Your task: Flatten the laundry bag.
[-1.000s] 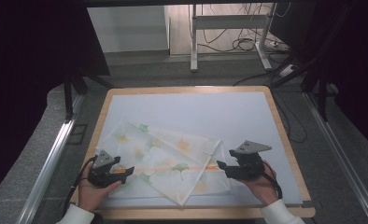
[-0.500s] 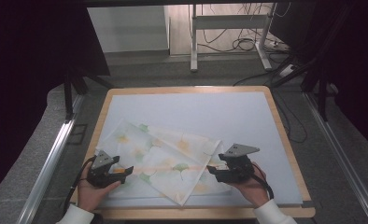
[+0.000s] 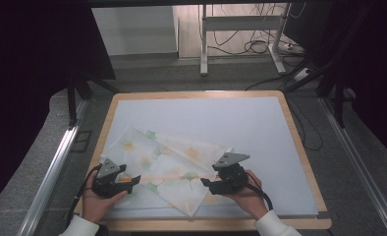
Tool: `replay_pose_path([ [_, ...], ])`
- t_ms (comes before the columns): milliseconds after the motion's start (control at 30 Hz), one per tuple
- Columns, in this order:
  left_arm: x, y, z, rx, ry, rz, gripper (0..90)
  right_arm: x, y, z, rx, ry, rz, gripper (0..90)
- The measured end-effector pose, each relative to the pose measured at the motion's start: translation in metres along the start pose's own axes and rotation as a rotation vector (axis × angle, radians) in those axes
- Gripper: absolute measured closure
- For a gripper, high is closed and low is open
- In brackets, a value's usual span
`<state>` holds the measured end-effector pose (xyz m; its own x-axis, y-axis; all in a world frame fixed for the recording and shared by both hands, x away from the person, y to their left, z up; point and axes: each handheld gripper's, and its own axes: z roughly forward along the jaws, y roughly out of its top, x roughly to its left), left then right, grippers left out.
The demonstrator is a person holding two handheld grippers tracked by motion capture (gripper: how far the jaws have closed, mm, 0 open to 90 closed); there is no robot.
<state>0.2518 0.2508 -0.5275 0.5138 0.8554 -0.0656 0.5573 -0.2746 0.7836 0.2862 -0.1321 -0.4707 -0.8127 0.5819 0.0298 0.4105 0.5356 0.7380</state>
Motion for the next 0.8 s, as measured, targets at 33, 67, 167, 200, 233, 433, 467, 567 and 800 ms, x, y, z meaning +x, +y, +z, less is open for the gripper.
replay_pose_path([
  [33, 0.0, 0.0, 0.0, 0.0, 0.0, 0.0, 27.7, 0.0, 0.0, 0.0, 0.0, 0.0, 0.0, 35.8],
  [67, 0.0, 0.0, 0.0, 0.002, -0.001, 0.0, 27.7, 0.005, 0.004, 0.004, 0.003, 0.011, -0.013, 35.9],
  [167, 0.0, 0.0, 0.0, 0.003, -0.001, 0.002, 27.7, 0.009, 0.007, 0.009, 0.006, 0.019, -0.019, 36.0],
  [200, 0.001, 0.0, 0.0, 0.002, 0.0, 0.003, 27.7, 0.013, 0.01, 0.013, 0.01, 0.027, -0.032, 35.9],
  [233, 0.001, 0.0, 0.0, 0.002, 0.0, 0.001, 27.7, 0.015, 0.011, 0.015, 0.013, 0.03, -0.034, 35.9],
  [433, 0.0, 0.0, 0.0, -0.001, 0.001, 0.001, 27.7, 0.026, 0.017, 0.026, 0.026, 0.054, -0.058, 36.0],
  [467, 0.0, 0.0, 0.0, -0.001, 0.0, 0.001, 27.7, 0.028, 0.017, 0.027, 0.028, 0.058, -0.062, 36.0],
  [567, 0.0, 0.0, 0.0, -0.002, 0.0, 0.001, 27.7, 0.033, 0.02, 0.032, 0.032, 0.076, -0.064, 36.0],
  [800, 0.0, 0.0, 0.0, -0.003, -0.002, 0.0, 27.8, 0.048, 0.022, 0.046, 0.061, 0.112, -0.091, 36.1],
])
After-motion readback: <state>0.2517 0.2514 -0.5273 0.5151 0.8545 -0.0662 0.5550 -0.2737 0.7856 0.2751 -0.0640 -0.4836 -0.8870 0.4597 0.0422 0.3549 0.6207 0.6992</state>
